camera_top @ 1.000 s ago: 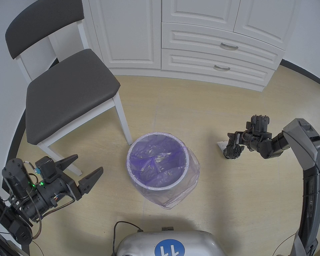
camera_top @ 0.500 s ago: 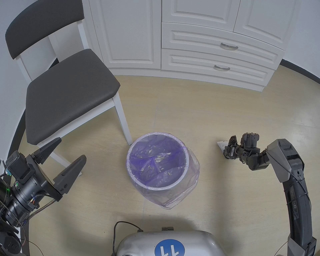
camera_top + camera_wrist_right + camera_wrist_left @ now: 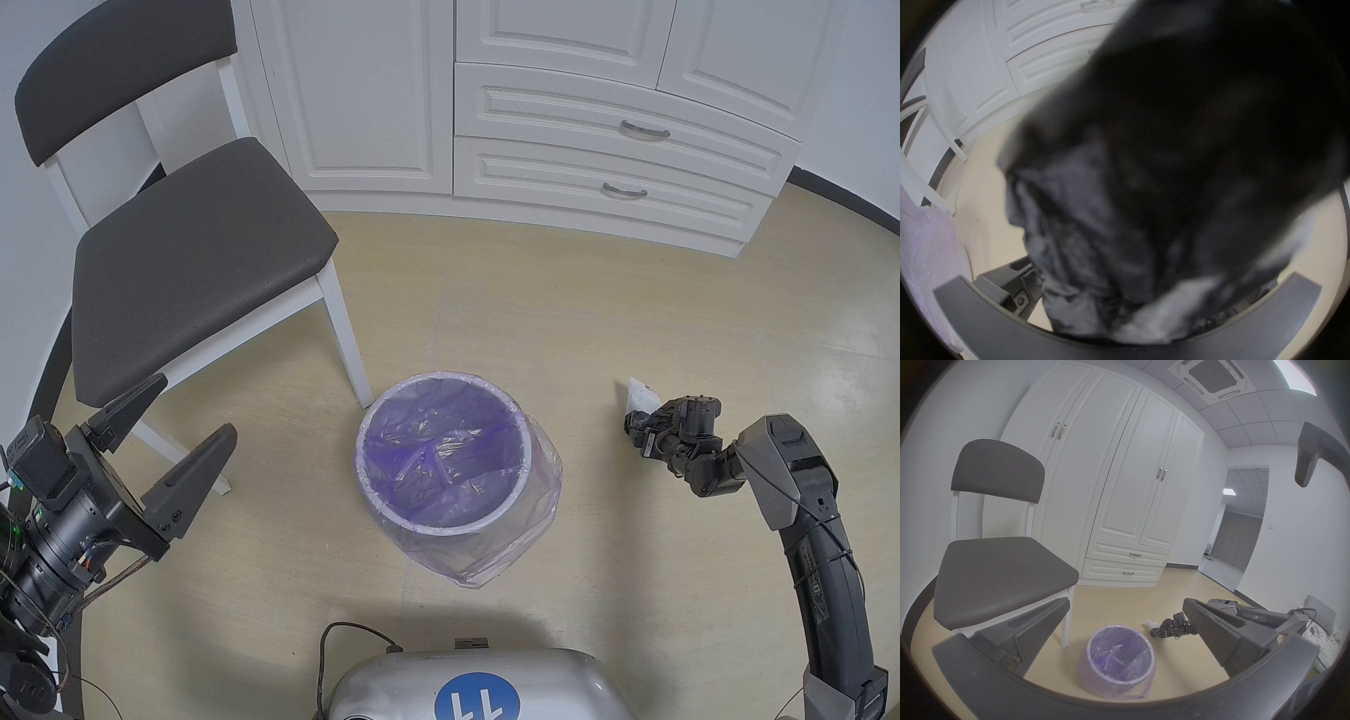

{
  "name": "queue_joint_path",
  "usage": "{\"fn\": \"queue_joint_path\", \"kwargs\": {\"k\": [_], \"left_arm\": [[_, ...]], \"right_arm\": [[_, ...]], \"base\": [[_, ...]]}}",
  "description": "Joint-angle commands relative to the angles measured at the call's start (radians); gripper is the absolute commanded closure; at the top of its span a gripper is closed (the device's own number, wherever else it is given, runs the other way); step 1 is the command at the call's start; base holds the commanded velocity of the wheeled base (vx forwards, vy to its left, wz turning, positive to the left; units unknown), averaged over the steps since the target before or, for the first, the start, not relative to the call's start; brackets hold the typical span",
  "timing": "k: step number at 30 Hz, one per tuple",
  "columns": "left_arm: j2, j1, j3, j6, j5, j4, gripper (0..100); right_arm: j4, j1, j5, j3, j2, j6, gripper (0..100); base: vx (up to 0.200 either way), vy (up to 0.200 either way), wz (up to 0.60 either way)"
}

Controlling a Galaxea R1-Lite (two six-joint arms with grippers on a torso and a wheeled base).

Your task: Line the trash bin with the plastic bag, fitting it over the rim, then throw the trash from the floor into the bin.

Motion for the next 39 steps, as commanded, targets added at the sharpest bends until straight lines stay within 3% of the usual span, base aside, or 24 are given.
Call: {"fn": "queue_joint_path", "kwargs": {"k": [1, 12, 16, 18, 26, 29, 33, 36, 39], "left_arm": [[0.0, 0.001, 0.001, 0.0, 0.0, -0.001, 0], [0.0, -0.01, 0.004, 0.003, 0.0, -0.001, 0], [0.003, -0.013, 0.008, 0.008, 0.001, -0.001, 0], [0.006, -0.013, 0.012, 0.051, 0.004, 0.001, 0], [0.006, -0.011, 0.014, 0.172, 0.011, 0.001, 0], [0.009, -0.011, 0.014, 0.232, 0.012, 0.001, 0], [-0.001, -0.01, 0.015, 0.282, 0.032, 0.001, 0], [-0.006, -0.011, 0.006, 0.299, 0.057, -0.001, 0], [-0.006, -0.011, 0.0, 0.325, 0.078, -0.001, 0]], "right_arm": [[0.0, 0.0, 0.0, -0.007, 0.015, 0.011, 100], [-0.004, -0.003, -0.002, 0.033, -0.036, 0.014, 100], [-0.001, 0.01, -0.005, 0.184, -0.174, 0.001, 100], [-0.015, 0.03, 0.003, 0.383, -0.361, -0.062, 100], [-0.124, 0.09, 0.007, 0.854, -0.795, -0.278, 100], [-0.236, 0.136, 0.004, 1.014, -0.919, -0.35, 100], [-0.471, 0.187, 0.003, 1.222, -1.034, -0.514, 100], [-0.713, 0.239, -0.006, 1.389, -1.097, -0.637, 100], [-0.87, 0.296, -0.011, 1.526, -1.148, -0.695, 100]], "base": [[0.0, 0.0, 0.0], [0.0, 0.0, 0.0], [0.0, 0.0, 0.0], [0.0, 0.0, 0.0], [0.0, 0.0, 0.0], [0.0, 0.0, 0.0], [0.0, 0.0, 0.0], [0.0, 0.0, 0.0], [0.0, 0.0, 0.0]]}}
